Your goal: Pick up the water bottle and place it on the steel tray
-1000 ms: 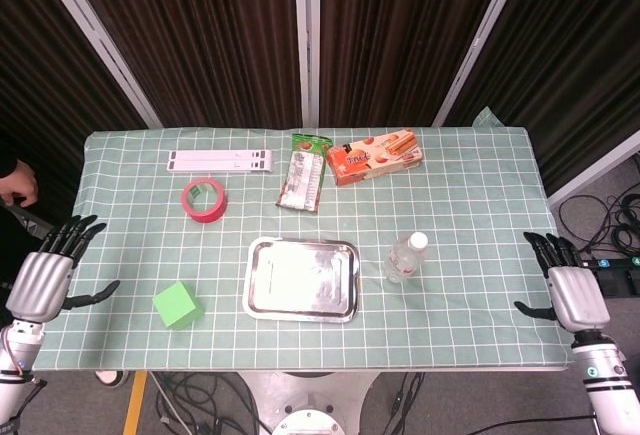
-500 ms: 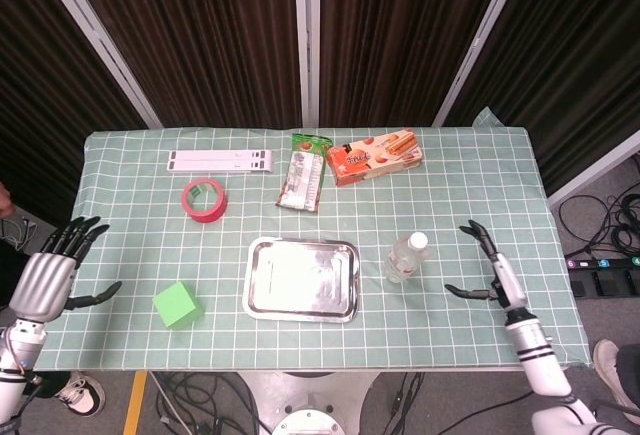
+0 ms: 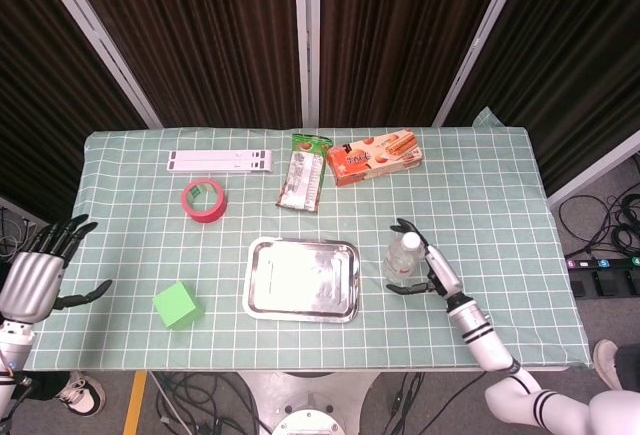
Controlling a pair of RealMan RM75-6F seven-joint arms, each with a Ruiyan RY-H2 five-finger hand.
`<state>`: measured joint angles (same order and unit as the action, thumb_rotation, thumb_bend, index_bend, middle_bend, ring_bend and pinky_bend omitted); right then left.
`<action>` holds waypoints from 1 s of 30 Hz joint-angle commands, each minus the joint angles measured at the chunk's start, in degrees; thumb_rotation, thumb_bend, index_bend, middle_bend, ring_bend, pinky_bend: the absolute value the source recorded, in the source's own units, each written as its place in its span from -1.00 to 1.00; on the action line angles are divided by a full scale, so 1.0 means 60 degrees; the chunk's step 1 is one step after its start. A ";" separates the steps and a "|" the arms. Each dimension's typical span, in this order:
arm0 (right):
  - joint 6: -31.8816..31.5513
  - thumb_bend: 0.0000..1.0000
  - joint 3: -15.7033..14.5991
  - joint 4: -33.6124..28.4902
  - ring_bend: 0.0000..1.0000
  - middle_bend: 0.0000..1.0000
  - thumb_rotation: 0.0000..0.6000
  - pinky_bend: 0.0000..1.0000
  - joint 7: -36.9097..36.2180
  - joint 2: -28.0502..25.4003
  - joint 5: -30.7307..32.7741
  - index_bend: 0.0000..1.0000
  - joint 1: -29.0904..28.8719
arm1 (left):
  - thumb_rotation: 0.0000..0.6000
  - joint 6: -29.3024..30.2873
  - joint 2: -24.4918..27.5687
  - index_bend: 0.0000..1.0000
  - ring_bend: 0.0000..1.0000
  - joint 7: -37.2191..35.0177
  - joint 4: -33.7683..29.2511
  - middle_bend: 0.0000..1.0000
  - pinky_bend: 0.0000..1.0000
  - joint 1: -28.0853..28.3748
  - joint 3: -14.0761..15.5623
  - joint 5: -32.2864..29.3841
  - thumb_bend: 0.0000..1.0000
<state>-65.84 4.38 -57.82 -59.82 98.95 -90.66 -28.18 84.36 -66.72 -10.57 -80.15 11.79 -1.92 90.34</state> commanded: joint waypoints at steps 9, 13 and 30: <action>0.0098 -1.00 0.0465 0.0376 -0.52 -0.22 1.00 -0.43 0.0589 0.0603 0.0651 -0.12 -0.0218 | 0.20 -0.0019 -0.0024 -0.63 -0.81 -0.0129 0.0091 -0.63 -0.68 -0.0020 -0.0006 -0.0045 -0.54; -0.0063 -1.00 0.0461 0.0292 -0.44 -0.13 1.00 -0.34 0.0623 0.0514 0.0631 0.04 -0.0202 | 0.21 -0.0021 -0.0034 -0.63 -0.81 -0.0154 0.0108 -0.63 -0.68 -0.0036 0.0014 -0.0039 -0.55; -0.0870 -1.00 0.1965 -0.3476 -0.36 -0.03 1.00 -0.25 0.2370 -0.1178 0.0740 0.20 -0.0912 | 0.21 -0.0131 -0.0062 -0.64 -0.81 -0.0186 0.0085 -0.63 -0.68 0.0013 0.0026 -0.0028 -0.54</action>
<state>-70.31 13.53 -74.16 -48.96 94.17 -86.57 -32.03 83.58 -67.09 -11.68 -79.65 11.86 -1.76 90.17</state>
